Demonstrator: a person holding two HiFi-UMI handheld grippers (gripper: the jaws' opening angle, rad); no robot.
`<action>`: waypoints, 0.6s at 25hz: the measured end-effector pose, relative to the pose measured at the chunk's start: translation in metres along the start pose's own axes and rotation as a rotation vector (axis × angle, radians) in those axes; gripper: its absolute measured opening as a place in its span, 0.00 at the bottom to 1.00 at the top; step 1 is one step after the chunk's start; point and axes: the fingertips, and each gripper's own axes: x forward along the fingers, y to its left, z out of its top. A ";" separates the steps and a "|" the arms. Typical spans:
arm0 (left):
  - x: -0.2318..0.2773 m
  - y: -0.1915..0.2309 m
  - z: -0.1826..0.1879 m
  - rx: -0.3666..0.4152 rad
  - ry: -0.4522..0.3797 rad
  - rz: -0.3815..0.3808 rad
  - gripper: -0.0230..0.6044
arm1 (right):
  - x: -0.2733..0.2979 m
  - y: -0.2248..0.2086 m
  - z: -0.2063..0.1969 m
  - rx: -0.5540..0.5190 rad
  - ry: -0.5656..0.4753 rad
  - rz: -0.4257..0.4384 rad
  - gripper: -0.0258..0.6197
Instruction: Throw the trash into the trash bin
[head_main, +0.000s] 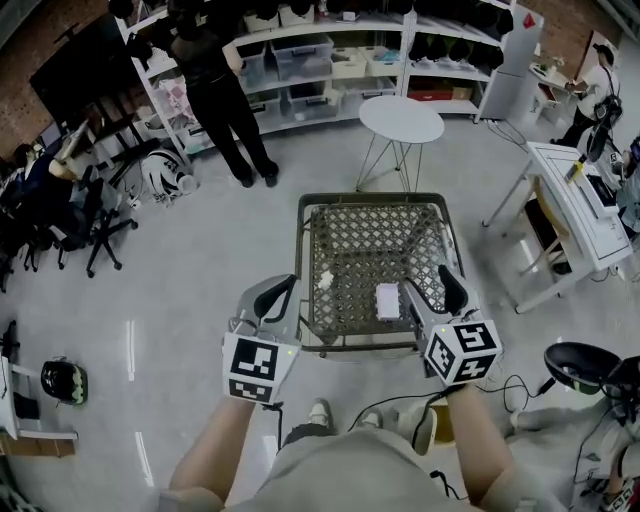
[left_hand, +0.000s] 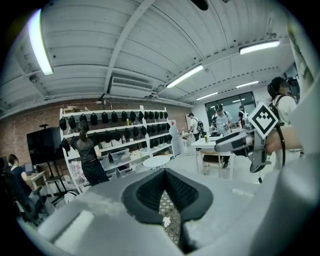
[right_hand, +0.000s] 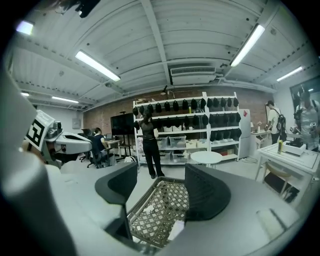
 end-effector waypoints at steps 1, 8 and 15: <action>0.007 -0.001 -0.005 -0.008 0.015 -0.006 0.04 | 0.008 -0.006 -0.009 0.010 0.021 -0.004 0.51; 0.049 -0.010 -0.049 -0.044 0.126 -0.051 0.04 | 0.059 -0.028 -0.084 0.013 0.184 -0.012 0.52; 0.085 -0.018 -0.104 -0.090 0.237 -0.100 0.04 | 0.100 -0.049 -0.175 0.055 0.330 -0.049 0.54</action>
